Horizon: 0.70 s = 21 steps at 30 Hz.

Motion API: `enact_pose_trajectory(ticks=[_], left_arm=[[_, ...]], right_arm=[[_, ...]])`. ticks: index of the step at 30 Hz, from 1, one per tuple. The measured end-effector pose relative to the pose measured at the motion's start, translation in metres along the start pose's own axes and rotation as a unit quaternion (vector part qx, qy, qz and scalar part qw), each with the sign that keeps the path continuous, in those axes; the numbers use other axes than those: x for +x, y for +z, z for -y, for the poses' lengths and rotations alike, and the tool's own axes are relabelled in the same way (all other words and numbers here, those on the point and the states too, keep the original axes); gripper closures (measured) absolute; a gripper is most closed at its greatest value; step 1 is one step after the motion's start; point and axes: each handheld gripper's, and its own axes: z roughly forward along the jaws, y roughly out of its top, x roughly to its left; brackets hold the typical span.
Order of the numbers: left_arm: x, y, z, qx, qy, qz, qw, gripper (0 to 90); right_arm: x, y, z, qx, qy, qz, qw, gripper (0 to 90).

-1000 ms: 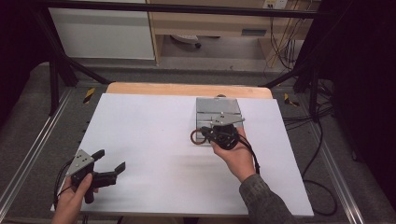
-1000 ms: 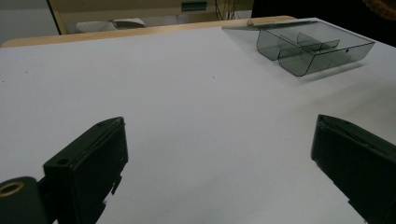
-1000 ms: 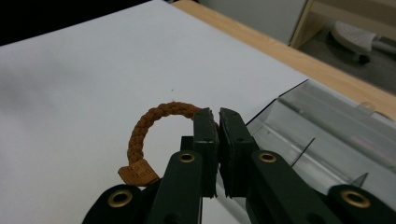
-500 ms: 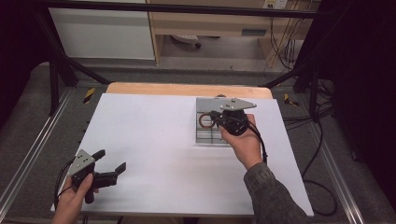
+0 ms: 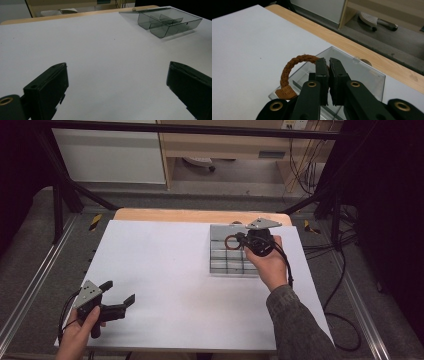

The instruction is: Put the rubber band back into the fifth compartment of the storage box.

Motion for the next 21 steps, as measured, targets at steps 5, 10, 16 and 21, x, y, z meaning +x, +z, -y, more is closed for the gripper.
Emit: enact_pose_trajectory(ticks=[5, 10, 16, 21], left_arm=[[0.000, 0.000, 0.000, 0.001, -0.001, 0.004, 1.0000, 4.0], [0.000, 0.001, 0.000, 0.002, 0.000, 0.005, 1.0000, 4.1], [-0.001, 0.001, 0.001, 0.004, 0.001, 0.005, 1.0000, 4.1], [-0.001, 0.002, 0.001, 0.006, 0.004, 0.005, 1.0000, 4.1]], right_arm=[[-0.011, 0.006, 0.006, 0.021, -0.004, 0.013, 0.9997, 85.9], [-0.015, 0.010, 0.010, 0.032, -0.004, 0.015, 0.9994, 85.8], [-0.017, 0.013, 0.014, 0.044, -0.007, 0.017, 0.9989, 85.8], [-0.016, 0.020, 0.023, 0.064, -0.013, 0.021, 0.9976, 85.8]])
